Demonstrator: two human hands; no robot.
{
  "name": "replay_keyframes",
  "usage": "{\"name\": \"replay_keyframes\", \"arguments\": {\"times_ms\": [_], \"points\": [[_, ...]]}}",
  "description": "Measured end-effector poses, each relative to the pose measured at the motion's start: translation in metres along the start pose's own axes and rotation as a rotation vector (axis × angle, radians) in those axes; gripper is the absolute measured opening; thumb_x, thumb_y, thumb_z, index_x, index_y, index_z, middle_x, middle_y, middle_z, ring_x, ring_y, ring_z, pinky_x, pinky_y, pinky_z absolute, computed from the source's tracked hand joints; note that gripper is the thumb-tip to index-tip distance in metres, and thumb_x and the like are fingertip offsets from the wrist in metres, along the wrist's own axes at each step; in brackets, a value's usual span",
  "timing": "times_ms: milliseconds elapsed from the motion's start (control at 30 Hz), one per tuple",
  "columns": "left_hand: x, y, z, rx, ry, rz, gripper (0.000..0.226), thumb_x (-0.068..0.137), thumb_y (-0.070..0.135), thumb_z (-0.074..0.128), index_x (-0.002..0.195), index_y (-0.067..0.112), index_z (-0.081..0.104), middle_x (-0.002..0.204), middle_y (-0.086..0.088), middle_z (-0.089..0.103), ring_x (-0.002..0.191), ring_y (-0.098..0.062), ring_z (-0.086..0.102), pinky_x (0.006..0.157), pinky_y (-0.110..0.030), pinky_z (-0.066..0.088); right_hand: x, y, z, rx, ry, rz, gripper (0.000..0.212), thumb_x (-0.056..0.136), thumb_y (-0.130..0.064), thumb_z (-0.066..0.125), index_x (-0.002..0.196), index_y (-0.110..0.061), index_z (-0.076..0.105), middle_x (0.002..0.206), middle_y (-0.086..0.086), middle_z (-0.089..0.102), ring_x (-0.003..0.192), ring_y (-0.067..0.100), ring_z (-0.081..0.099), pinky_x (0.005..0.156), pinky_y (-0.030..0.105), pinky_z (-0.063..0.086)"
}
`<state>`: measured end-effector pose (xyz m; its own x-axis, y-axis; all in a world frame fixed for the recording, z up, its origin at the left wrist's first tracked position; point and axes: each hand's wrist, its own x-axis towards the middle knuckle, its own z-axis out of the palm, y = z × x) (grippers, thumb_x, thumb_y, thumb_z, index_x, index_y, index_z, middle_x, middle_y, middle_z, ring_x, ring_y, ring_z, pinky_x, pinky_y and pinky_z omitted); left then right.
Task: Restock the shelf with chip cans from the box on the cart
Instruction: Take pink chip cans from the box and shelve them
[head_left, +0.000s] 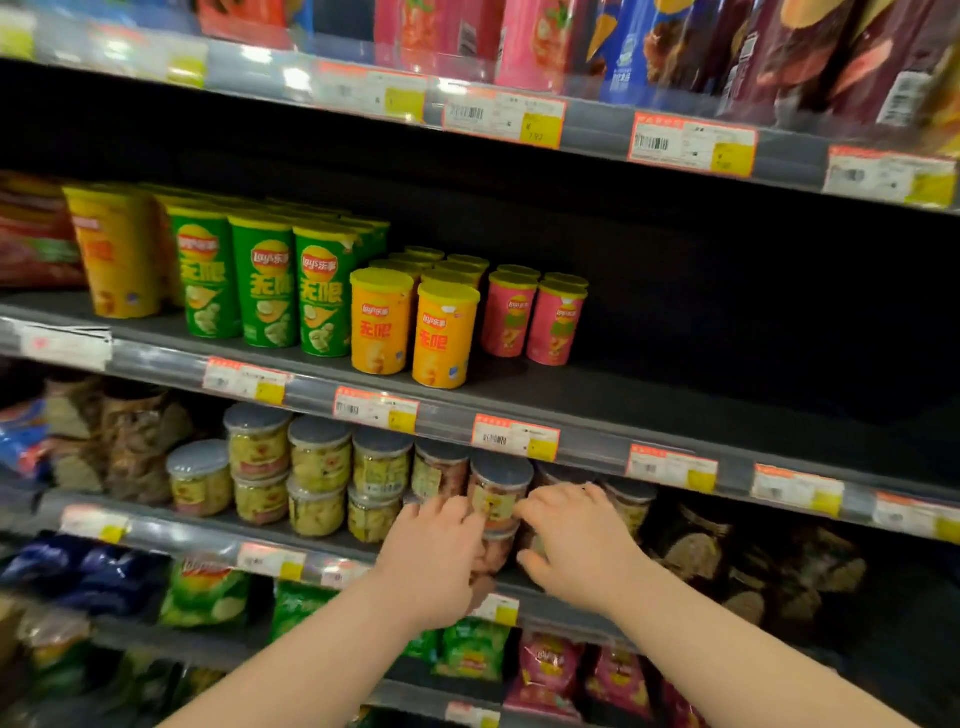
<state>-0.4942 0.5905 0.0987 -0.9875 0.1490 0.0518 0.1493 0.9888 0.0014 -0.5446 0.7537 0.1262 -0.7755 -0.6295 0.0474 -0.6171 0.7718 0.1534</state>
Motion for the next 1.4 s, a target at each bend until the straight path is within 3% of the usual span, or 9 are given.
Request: {"name": "replay_keyframes", "arguments": {"times_ms": [400,767,1033,1200,1400], "points": [[-0.113,0.062,0.035,-0.079,-0.193,-0.274,0.064,0.089,0.054,0.048,0.142,0.02,0.033,0.14,-0.002,0.04,0.128,-0.027,0.038,0.106,-0.041,0.033,-0.078,-0.036,0.041,0.135,-0.212,-0.196,0.049,0.091,-0.041,0.049,0.136,-0.024,0.041,0.14,0.0,0.043,0.131,0.025,0.035,0.111,0.047,0.02],[-0.223,0.035,0.061,-0.142,-0.249,-0.593,0.063,0.086,0.057,0.049,0.138,0.023,0.037,0.132,0.002,0.046,0.123,-0.022,0.046,0.098,-0.039,0.041,-0.101,-0.122,0.05,0.171,-0.276,-0.386,0.051,0.091,-0.042,0.048,0.139,-0.027,0.04,0.136,0.001,0.047,0.129,0.026,0.039,0.11,0.046,0.023],[-0.297,-0.039,0.066,-0.229,-0.173,-0.748,0.057,0.087,0.051,0.047,0.138,0.027,0.035,0.129,0.002,0.049,0.119,-0.022,0.05,0.09,-0.036,0.045,-0.067,-0.225,0.044,0.157,-0.294,-0.485,0.048,0.09,-0.043,0.05,0.134,-0.027,0.044,0.136,0.001,0.049,0.131,0.026,0.038,0.11,0.047,0.026],[-0.359,-0.115,0.063,-0.272,-0.154,-0.881,0.059,0.086,0.047,0.05,0.14,0.027,0.035,0.135,0.001,0.048,0.122,-0.023,0.048,0.097,-0.037,0.044,-0.035,-0.327,0.036,0.146,-0.285,-0.593,0.041,0.088,-0.043,0.051,0.126,-0.027,0.05,0.128,0.0,0.054,0.125,0.027,0.045,0.105,0.046,0.031],[-0.436,-0.189,0.068,-0.257,-0.163,-1.003,0.058,0.087,0.052,0.049,0.136,0.024,0.037,0.134,0.0,0.048,0.125,-0.023,0.046,0.1,-0.035,0.041,-0.008,-0.438,0.031,0.165,-0.313,-0.691,0.048,0.089,-0.043,0.047,0.134,-0.029,0.042,0.134,-0.002,0.05,0.128,0.025,0.041,0.108,0.046,0.026]]}}
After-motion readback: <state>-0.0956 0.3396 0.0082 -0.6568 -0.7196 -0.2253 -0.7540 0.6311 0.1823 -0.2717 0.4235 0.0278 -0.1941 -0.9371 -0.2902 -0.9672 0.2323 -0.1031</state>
